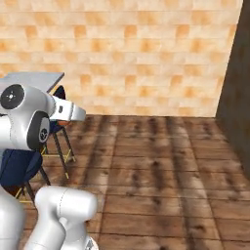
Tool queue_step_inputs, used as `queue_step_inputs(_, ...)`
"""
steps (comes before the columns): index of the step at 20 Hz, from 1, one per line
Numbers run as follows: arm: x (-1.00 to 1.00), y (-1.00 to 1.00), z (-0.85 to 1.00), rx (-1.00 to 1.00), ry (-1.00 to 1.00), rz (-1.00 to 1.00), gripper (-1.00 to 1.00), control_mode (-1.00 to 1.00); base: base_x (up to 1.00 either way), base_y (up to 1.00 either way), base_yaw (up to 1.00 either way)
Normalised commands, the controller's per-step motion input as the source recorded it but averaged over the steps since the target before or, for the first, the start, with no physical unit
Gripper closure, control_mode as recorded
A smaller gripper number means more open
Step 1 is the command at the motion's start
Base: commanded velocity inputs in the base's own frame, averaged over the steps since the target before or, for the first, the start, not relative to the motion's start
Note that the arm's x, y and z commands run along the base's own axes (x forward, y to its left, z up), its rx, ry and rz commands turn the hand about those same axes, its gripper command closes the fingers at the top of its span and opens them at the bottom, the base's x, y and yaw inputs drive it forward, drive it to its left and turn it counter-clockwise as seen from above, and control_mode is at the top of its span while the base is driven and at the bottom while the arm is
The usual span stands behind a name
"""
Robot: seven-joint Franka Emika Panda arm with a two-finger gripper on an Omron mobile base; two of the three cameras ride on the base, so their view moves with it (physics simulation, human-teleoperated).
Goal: Pick the egg and butter from the fridge and place them by the bowl for mixing.
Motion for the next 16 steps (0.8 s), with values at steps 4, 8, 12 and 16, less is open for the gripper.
queue_step_inputs(4,0.0,0.0,0.0,0.0,0.0,0.0,1.0,1.0,0.3,-0.09,0.84)
queue_step_inputs(8,0.0,0.0,0.0,0.0,0.0,0.0,1.0,1.0,0.51,-0.37,0.71)
queue_step_inputs(12,0.0,0.0,0.0,0.0,0.0,0.0,1.0,1.0,0.5,-0.95,0.4)
queue_step_inputs(16,0.0,0.0,0.0,0.0,0.0,0.0,1.0,1.0,0.95,-1.0,0.06)
